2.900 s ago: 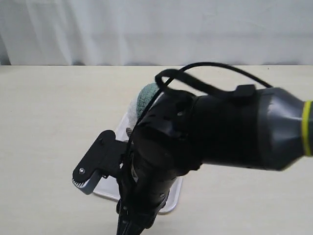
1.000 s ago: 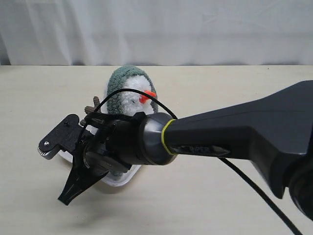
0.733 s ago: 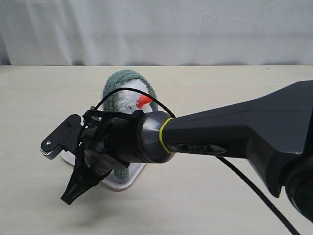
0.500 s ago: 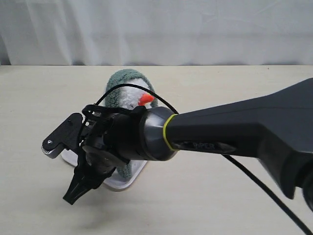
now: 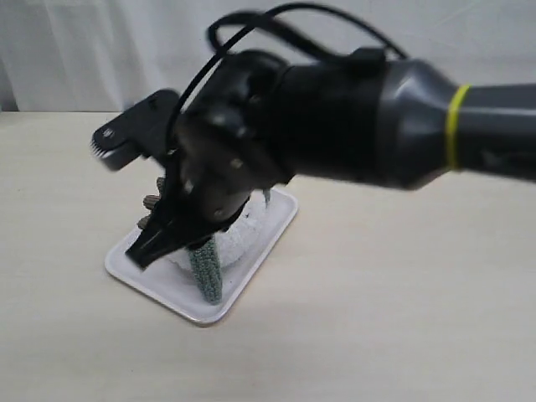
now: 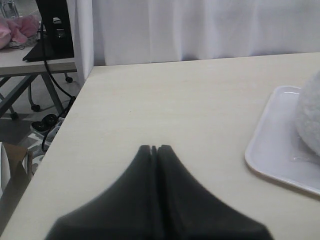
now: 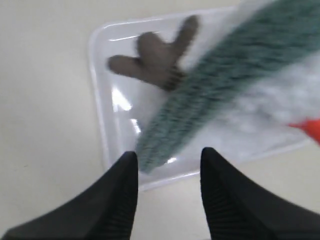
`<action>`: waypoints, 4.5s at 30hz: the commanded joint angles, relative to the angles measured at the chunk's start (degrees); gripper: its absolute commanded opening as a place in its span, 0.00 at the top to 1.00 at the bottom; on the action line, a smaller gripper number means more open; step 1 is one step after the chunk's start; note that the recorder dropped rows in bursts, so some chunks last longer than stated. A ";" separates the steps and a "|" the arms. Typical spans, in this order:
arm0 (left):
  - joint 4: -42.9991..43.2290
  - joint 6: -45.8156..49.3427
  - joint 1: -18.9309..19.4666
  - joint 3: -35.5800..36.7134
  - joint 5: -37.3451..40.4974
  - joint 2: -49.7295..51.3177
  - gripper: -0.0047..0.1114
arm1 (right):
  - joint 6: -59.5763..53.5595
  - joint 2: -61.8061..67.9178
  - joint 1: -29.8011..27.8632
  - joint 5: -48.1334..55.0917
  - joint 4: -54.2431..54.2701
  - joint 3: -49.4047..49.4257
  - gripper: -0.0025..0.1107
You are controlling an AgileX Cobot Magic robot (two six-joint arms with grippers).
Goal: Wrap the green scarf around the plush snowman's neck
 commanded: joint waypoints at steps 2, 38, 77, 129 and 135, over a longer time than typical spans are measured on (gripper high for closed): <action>-0.02 -0.10 0.05 0.21 -0.64 -0.16 0.96 | 0.65 -5.92 -8.63 1.04 -0.38 -0.24 0.63; -0.02 -0.10 0.05 0.21 -0.64 -0.16 0.96 | -29.04 21.16 -33.63 -19.58 33.60 -0.14 0.63; -0.02 -0.10 0.05 0.21 -0.64 -0.16 0.96 | -28.51 26.07 -33.49 -17.41 39.22 -4.11 0.79; -0.02 -0.10 0.05 0.21 -0.64 -0.16 0.96 | -13.55 6.84 -37.91 -24.21 34.88 33.15 0.72; -0.02 -0.10 0.05 0.21 -0.64 -0.16 0.96 | -17.62 4.69 -37.91 -24.17 34.30 33.03 0.60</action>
